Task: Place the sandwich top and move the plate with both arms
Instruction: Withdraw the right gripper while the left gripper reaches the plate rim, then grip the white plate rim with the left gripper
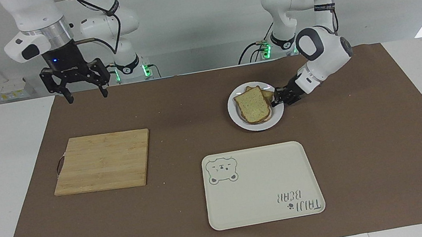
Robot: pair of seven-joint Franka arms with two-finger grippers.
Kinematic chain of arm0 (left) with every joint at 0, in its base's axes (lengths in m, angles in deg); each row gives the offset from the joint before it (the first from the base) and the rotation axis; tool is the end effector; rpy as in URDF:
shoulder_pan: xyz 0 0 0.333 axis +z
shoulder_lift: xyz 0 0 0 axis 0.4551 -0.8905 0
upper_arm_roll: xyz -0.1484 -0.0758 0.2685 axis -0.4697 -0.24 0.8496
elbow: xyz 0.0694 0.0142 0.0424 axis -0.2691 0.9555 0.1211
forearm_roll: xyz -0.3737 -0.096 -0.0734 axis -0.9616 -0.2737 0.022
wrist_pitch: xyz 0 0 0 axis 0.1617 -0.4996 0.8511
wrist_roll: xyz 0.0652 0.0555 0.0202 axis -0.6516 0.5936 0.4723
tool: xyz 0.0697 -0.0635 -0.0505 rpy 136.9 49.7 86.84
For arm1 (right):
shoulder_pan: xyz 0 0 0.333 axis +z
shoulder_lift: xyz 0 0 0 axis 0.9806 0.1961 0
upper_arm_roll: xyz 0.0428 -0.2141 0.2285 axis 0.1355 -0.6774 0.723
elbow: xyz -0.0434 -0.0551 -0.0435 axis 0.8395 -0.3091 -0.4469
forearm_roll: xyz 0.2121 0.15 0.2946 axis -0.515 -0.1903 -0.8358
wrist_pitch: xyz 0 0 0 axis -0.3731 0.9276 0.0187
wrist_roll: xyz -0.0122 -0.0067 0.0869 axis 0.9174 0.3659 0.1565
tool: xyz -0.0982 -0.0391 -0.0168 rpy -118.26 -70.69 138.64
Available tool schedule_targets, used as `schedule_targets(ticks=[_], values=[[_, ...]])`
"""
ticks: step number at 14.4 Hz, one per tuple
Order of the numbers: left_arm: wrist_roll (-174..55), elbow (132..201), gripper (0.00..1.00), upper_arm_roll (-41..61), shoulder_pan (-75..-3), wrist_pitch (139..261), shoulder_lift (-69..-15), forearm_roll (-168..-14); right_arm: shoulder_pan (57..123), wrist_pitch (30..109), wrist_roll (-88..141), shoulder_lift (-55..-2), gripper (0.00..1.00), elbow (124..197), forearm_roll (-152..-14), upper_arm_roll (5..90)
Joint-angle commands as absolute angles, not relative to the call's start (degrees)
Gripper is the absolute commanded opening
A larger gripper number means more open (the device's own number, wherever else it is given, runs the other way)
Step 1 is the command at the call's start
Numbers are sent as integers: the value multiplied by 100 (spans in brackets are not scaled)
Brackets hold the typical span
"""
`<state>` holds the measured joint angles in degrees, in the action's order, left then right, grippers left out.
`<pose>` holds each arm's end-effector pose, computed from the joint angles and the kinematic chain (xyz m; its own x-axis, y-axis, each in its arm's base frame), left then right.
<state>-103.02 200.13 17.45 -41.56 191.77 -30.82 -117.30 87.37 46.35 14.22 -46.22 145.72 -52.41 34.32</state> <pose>0.4421 -0.1008 0.2849 0.9965 -0.0204 -0.0810 0.0324 -0.7999 0.5992 0.5476 0.0241 0.6658 0.9905 -0.0239 0.1354 -0.0225 -0.9997 -0.0119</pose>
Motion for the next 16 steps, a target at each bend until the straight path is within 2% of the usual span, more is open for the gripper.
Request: schedule_targets(ticks=[1,3,9,12,16], values=[[-10802,19831,0,1732,-3834,18738,-3104,-12347,8485,4441,1586,-4650,100,14459,-5227,3486],[-11242,19734,0,1732,-3526,18359,-3113,-12428,8449,4405,1569,-4835,100,14722,-5227,3477],[-11684,19514,0,1732,-3226,17700,-3139,-13122,8300,4134,1586,-4827,100,14741,-5262,3398],[-11675,18707,0,1741,-3103,17312,-3604,-13035,8229,4019,1682,-4826,100,14793,-5262,3398],[-11360,17583,0,1741,-3173,17417,-4262,-12842,8229,3975,1700,-4844,100,14820,-5262,3407]])
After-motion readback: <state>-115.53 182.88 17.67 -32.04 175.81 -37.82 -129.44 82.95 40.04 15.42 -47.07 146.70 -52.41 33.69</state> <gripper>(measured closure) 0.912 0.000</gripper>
